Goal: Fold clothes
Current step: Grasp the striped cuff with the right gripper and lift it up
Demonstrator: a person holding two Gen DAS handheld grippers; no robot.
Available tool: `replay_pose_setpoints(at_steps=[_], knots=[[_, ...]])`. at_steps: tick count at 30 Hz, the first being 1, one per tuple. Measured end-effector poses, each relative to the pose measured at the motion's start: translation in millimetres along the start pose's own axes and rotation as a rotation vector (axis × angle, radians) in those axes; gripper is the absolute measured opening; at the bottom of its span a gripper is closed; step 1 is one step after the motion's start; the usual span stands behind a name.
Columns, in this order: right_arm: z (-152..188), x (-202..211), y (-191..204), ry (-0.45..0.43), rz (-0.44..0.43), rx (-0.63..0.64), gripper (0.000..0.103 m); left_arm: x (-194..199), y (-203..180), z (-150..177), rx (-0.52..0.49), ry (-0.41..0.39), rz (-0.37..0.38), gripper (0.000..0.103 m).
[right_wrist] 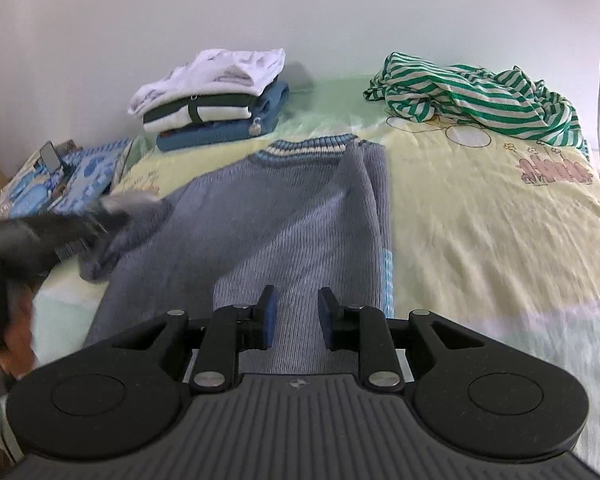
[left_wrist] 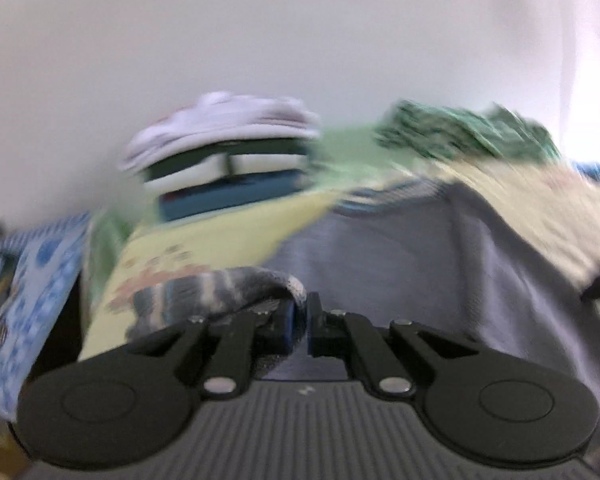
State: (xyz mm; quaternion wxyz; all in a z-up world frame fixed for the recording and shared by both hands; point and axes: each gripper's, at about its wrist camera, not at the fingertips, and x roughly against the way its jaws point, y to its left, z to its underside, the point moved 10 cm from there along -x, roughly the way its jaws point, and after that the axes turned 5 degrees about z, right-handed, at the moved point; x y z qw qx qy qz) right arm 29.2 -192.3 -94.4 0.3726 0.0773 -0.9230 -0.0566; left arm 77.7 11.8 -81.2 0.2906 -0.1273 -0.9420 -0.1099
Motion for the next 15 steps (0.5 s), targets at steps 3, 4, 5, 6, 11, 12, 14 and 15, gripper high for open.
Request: replay_pose_setpoints(at_steps=[3, 4, 5, 6, 11, 12, 14, 15], knots=[[-7.6, -5.5, 2.3, 0.008, -0.056, -0.03, 0.025, -7.8, -31.1, 13.6, -0.102, 0.024, 0.016, 0.0], [-10.4, -8.4, 3.8, 0.012, -0.077, -0.042, 0.028, -10.5, -37.0, 19.0, -0.119, 0.034, 0.028, 0.0], [-12.8, -13.7, 6.3, 0.029, -0.104, -0.062, 0.03, -12.5, -41.2, 23.8, -0.133, 0.044, 0.034, 0.0], [-15.3, -19.2, 9.1, 0.046, -0.133, -0.082, 0.03, -13.1, -42.2, 27.4, -0.141, 0.052, 0.029, 0.0], [-28.9, -42.0, 44.5, 0.099, -0.261, -0.079, 0.034, -15.9, -47.5, 44.2, -0.189, 0.088, 0.005, 0.0], [-33.7, -43.1, 56.1, 0.085, -0.266, -0.023, 0.037, -16.1, -49.1, 44.8, -0.205, 0.085, -0.003, 0.0], [-41.5, -44.0, 87.0, 0.053, -0.291, 0.139, 0.039, -16.5, -52.3, 46.1, -0.234, 0.079, -0.02, 0.0], [-44.0, -44.3, 104.0, 0.04, -0.309, 0.229, 0.04, -16.9, -53.6, 46.6, -0.243, 0.075, -0.028, 0.0]])
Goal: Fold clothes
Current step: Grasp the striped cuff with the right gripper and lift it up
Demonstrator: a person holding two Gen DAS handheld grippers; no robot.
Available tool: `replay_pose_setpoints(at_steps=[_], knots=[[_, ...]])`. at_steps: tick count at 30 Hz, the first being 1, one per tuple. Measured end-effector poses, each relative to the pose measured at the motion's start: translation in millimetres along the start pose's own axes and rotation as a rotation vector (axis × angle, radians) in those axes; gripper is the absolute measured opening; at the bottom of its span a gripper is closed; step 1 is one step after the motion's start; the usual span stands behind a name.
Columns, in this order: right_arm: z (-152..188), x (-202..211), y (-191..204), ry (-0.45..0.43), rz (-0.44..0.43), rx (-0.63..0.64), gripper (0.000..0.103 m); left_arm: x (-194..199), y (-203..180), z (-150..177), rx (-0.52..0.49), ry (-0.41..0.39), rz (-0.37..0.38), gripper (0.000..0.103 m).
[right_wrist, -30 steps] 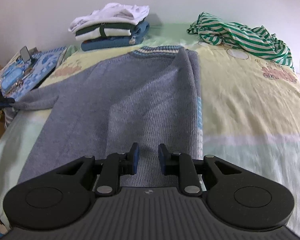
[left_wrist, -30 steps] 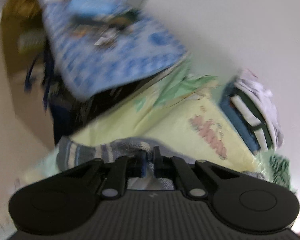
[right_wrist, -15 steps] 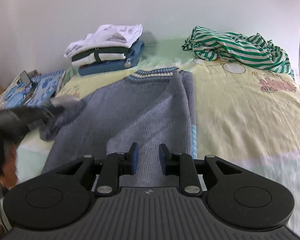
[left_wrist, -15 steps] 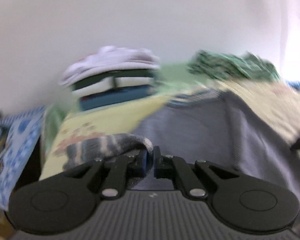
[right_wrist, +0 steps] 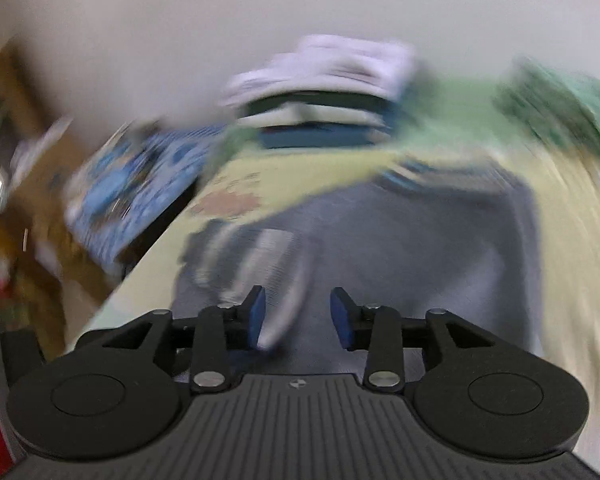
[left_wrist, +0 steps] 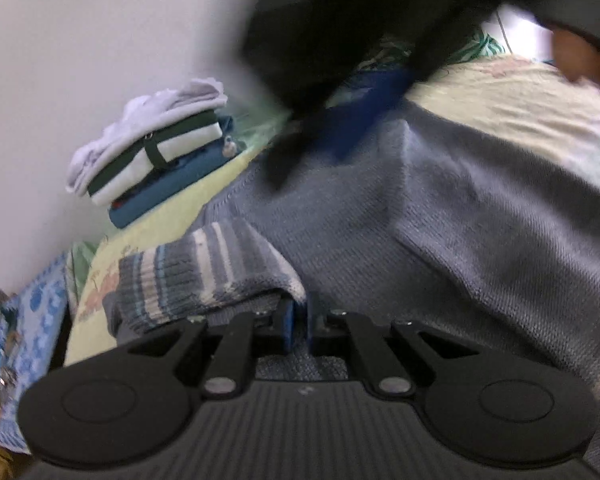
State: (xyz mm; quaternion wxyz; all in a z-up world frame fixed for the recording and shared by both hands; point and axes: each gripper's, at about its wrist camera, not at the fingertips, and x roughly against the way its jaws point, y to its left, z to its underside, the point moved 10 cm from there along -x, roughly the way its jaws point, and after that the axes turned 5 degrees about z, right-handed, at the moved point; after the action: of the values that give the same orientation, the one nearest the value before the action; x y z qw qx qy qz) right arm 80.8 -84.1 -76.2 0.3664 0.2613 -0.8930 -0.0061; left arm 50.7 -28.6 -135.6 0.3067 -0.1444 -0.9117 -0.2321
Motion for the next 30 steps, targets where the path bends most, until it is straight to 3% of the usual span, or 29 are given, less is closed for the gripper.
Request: replay_pose_setpoints(at_steps=[4, 7, 10, 13, 14, 15, 16, 18, 22, 24, 26, 27, 30], knots=[[-10.9, -28.3, 53.5, 0.041, -0.028, 0.385, 0.048, 0.1, -7.0, 3.2, -0.041, -0.023, -0.032, 0.0], [-12.2, -53.3, 72.0, 0.096, -0.035, 0.564, 0.048, 1.8, -14.4, 6.0, -0.096, -0.036, -0.06, 0.0], [-6.9, -69.4, 86.6, 0.173, -0.102, 0.651, 0.048, 1.8, -17.5, 7.5, -0.12, -0.043, -0.071, 0.0], [-0.6, -83.9, 93.0, 0.211, -0.069, 0.717, 0.05, 1.5, -20.9, 9.1, -0.146, -0.044, -0.088, 0.0], [1.3, -87.0, 91.8, 0.228, -0.058, 0.729, 0.047, 1.5, -22.3, 9.6, -0.157, -0.045, -0.096, 0.0], [2.6, -89.4, 89.9, 0.24, -0.045, 0.736, 0.037, 1.5, -23.2, 10.0, -0.164, -0.045, -0.1, 0.0], [0.7, -88.3, 84.4, 0.234, -0.026, 0.715, 0.021, 1.5, -23.2, 10.4, -0.162, -0.045, -0.099, 0.0], [-3.7, -85.0, 72.7, 0.22, 0.007, 0.664, 0.01, 1.6, -23.2, 11.1, -0.16, -0.046, -0.099, 0.0], [-31.7, -52.5, 34.7, 0.132, -0.001, 0.394, 0.009, 3.4, -20.0, 10.4, -0.148, -0.054, -0.113, 0.003], [-47.3, -31.4, 10.9, 0.086, -0.008, 0.242, 0.009, 5.2, -16.9, 8.8, -0.139, -0.063, -0.125, 0.032], [-59.6, -13.5, -6.5, 0.042, -0.029, 0.112, 0.008, 11.2, -15.2, 4.3, -0.143, -0.093, -0.138, 0.046], [-65.7, -5.0, -14.9, 0.02, -0.04, 0.049, 0.009, 14.8, -14.3, 1.0, -0.146, -0.113, -0.143, 0.052], [-82.8, 13.1, -30.5, -0.042, -0.079, -0.108, 0.009, 26.4, -14.4, -13.9, -0.151, -0.174, -0.15, 0.052]])
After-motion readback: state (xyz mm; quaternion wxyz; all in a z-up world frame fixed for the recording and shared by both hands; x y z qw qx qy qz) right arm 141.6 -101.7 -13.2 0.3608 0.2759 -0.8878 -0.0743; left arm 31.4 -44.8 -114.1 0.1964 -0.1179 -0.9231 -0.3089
